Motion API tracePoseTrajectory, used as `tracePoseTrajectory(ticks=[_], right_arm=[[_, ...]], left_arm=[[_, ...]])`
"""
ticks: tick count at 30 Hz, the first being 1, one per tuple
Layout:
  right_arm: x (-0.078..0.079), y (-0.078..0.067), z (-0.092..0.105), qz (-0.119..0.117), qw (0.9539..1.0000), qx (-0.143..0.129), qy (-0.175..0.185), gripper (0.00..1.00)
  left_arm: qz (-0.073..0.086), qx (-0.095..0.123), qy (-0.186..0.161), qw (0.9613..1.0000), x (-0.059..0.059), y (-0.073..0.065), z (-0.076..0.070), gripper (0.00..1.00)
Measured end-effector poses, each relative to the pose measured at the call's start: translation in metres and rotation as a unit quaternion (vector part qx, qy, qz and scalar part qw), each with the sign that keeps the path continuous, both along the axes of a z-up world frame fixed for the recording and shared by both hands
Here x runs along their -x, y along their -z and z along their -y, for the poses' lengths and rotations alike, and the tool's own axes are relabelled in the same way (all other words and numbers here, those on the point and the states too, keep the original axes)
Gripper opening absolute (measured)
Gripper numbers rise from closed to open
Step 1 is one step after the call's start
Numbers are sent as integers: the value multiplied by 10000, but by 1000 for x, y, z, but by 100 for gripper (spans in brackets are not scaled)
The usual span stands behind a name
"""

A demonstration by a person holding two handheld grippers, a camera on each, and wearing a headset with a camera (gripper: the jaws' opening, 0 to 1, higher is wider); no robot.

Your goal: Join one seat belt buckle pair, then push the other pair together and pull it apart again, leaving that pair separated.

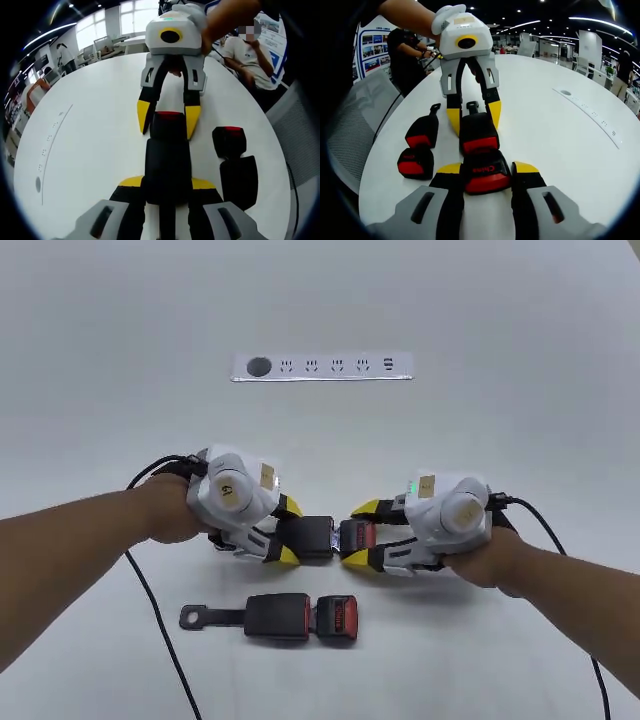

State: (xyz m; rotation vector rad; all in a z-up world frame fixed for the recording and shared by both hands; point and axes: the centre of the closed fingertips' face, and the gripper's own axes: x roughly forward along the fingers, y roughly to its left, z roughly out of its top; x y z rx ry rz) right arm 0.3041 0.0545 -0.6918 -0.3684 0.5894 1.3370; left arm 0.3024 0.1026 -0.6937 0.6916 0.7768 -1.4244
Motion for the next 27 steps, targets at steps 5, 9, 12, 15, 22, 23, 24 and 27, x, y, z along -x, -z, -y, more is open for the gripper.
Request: tracePoseTrajectory(ticks=[5, 9, 12, 15, 22, 23, 24, 27], right_arm=[[0, 0, -2, 17, 10000, 57, -29, 34], [1, 0, -2, 20, 9999, 96, -32, 34], [1, -1, -2, 33, 9999, 104, -37, 35], [1, -2, -2, 34, 9999, 107, -44, 35], [0, 0, -2, 36, 9999, 118, -71, 35], [-1, 0, -2, 37, 9999, 116, -72, 35], [0, -1, -2, 38, 9999, 109, -71, 35], [-1, -2, -2, 46, 9999, 104, -79, 35]], left_arm=[[-7, -27, -15, 10000, 0, -2, 0, 33], [-5, -22, -50, 10000, 0, -1, 0, 33], [-13, -13, -81, 10000, 1, -1, 0, 33], [-12, -5, -112, 9999, 2, -2, 1, 33], [-10, -4, -122, 9999, 2, -2, 2, 33], [-10, -3, -123, 9999, 2, -2, 2, 33], [-9, -2, -122, 9999, 2, -2, 2, 33], [-8, -1, -119, 9999, 2, -1, 2, 33]])
